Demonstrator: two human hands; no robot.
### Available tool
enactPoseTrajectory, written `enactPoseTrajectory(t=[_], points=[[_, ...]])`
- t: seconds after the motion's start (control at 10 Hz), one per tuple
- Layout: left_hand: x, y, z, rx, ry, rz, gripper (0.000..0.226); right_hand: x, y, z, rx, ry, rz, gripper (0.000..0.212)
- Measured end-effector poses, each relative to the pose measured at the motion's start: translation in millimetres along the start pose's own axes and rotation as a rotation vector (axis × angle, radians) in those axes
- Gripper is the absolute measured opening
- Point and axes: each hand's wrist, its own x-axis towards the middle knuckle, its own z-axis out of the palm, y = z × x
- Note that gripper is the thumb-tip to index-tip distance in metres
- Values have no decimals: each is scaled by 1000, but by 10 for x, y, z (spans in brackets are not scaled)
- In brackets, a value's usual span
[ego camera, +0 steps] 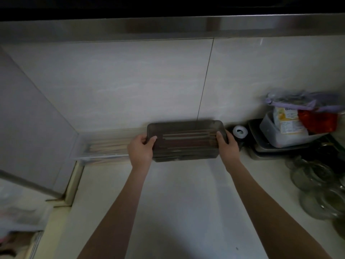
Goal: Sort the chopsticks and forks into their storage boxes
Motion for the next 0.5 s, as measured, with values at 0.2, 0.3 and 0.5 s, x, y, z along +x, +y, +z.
enactPoseTrajectory(t=[0.2,0.3,0.5], points=[[22,69,-52,-26,-31,-47,24,54,-10,-1,-23,-24,-5,47],[46,73,-76,-18,-59,-69,26,66,-97,-59,-12,-115,116,50],[43,142,-277,153,-82,61,19,138,-206,-348,4,-148,200,54]])
